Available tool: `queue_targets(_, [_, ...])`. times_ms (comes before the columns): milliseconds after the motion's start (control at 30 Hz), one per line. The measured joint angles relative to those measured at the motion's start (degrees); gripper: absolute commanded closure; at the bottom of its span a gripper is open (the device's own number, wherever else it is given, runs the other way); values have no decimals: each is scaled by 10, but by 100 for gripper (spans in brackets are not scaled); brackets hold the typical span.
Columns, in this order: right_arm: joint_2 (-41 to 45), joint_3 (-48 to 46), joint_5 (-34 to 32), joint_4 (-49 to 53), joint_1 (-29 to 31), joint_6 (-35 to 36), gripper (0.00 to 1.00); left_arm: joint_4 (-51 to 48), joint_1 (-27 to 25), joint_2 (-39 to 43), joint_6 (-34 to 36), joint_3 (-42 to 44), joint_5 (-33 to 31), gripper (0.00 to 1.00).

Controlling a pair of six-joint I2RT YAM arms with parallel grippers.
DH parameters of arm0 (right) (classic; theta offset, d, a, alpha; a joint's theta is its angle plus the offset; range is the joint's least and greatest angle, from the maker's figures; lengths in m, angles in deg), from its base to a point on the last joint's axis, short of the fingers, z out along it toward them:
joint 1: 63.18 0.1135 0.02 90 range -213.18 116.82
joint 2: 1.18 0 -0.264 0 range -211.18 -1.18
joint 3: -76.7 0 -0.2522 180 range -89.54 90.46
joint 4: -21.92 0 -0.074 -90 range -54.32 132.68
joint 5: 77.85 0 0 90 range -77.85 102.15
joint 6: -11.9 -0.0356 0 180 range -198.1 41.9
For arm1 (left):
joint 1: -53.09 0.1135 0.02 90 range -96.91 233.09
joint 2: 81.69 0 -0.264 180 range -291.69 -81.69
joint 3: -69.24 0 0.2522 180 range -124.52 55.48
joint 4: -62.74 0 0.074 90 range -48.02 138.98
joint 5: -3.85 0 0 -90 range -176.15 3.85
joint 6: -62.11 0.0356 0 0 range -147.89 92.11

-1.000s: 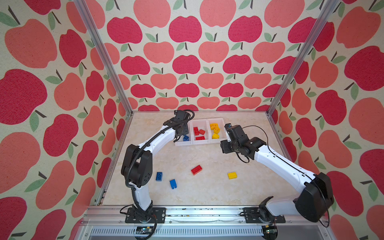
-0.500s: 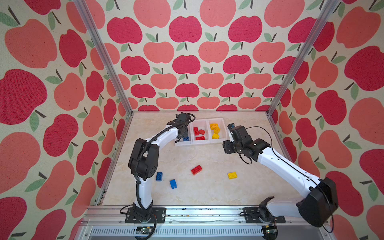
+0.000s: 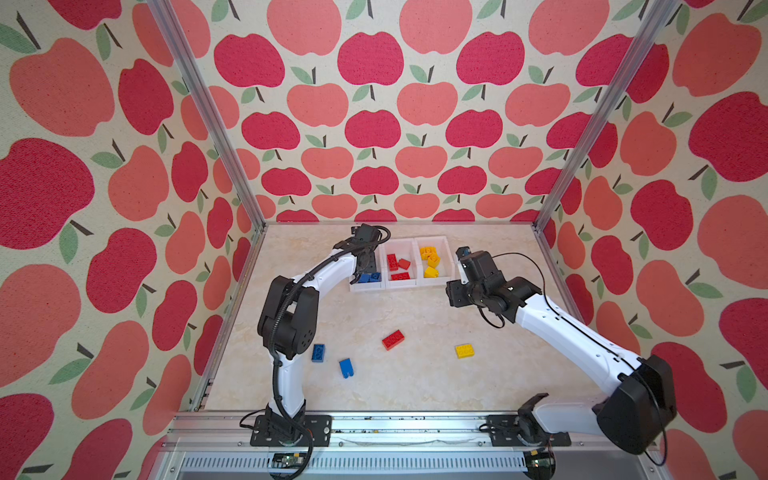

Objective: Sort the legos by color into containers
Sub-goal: 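Lift the blue brick with the left gripper and drop it into the blue compartment, then lower the right gripper onto the loose yellow brick while the left withdraws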

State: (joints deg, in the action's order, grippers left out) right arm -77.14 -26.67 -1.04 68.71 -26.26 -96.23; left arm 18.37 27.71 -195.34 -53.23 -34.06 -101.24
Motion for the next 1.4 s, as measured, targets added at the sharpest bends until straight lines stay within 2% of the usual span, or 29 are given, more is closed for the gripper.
queue_targets(333, [2,-16,4,2,-4,-9,31,7,-8,22,-2,7,7,25])
queue_targets(933, [58,-158,57,83,-4,-102,11,67,-11,221,-26,192,90,13])
queue_targets(1400, [18,-193,54,80,32,-137,11,83,-11,325,-63,302,143,11])
